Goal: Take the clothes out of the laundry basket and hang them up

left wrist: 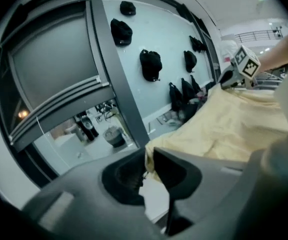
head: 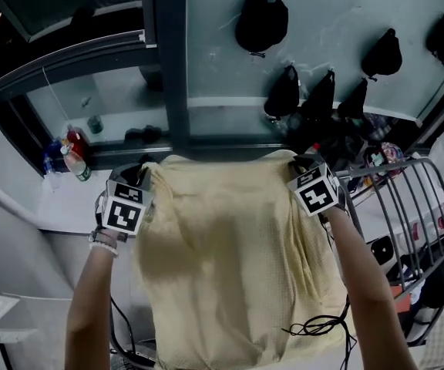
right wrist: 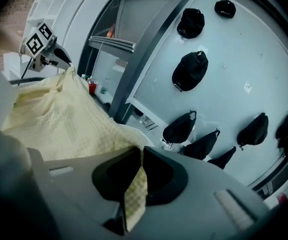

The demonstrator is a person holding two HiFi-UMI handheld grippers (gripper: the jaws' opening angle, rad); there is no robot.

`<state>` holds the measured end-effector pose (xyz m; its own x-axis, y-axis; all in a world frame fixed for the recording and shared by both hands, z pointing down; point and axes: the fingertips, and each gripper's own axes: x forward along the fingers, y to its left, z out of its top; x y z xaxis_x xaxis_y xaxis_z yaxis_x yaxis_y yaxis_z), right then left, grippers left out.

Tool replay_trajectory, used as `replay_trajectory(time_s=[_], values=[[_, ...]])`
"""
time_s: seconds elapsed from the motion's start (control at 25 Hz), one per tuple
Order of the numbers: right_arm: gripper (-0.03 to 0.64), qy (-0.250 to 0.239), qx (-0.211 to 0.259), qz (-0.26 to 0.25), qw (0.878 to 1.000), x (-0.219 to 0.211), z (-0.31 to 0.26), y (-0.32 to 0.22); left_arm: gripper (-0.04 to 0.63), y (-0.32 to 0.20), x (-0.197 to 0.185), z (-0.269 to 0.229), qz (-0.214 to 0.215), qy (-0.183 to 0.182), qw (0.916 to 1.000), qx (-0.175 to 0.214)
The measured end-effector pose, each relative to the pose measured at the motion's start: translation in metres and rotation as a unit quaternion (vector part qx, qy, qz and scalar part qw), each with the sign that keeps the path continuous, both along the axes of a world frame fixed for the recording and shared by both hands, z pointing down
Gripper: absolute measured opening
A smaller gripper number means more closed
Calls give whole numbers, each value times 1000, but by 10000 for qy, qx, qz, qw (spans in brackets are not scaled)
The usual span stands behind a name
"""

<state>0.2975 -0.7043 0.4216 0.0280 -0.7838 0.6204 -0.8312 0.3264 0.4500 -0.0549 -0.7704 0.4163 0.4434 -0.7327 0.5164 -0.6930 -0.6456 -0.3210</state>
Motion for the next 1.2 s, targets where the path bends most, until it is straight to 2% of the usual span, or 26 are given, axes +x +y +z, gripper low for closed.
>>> replay_trajectory(time_s=[0.04,0.12,0.24,0.32,0.52,0.64,0.72,0.84,1.0,1.2], values=[[23,-69,-70,-33,9999,-1,6,1,56,2,2,9,59,17,9998,-162],[28,-207,-177,-82,9996,-4,13,4,135,11,3,25,166,18,9989,-446],[133,-482,-238,-128,9985,-10,16,11,183,24,1,35,202,80,9975,-667],[171,-639,-164,-100,9978,-11,12,17,196,32,-1,30,175,193,9976,-648],[184,-1284,269,127,9913,-16,-19,43,196,62,-3,-1,177,409,9987,-259],[184,-1624,628,33,9847,-29,-49,66,190,87,-5,-31,245,376,9990,88],[184,-1816,829,-71,9798,-40,-69,86,187,107,-5,-52,273,522,9979,267],[183,-1998,1089,-271,9734,-61,-94,125,173,148,-6,-79,295,799,9954,440],[183,-2330,1430,-468,9608,-89,-126,183,164,208,-17,-116,254,886,9930,741],[183,-2438,1652,-874,9516,-129,-153,268,158,295,-38,-153,101,1195,9884,930]])
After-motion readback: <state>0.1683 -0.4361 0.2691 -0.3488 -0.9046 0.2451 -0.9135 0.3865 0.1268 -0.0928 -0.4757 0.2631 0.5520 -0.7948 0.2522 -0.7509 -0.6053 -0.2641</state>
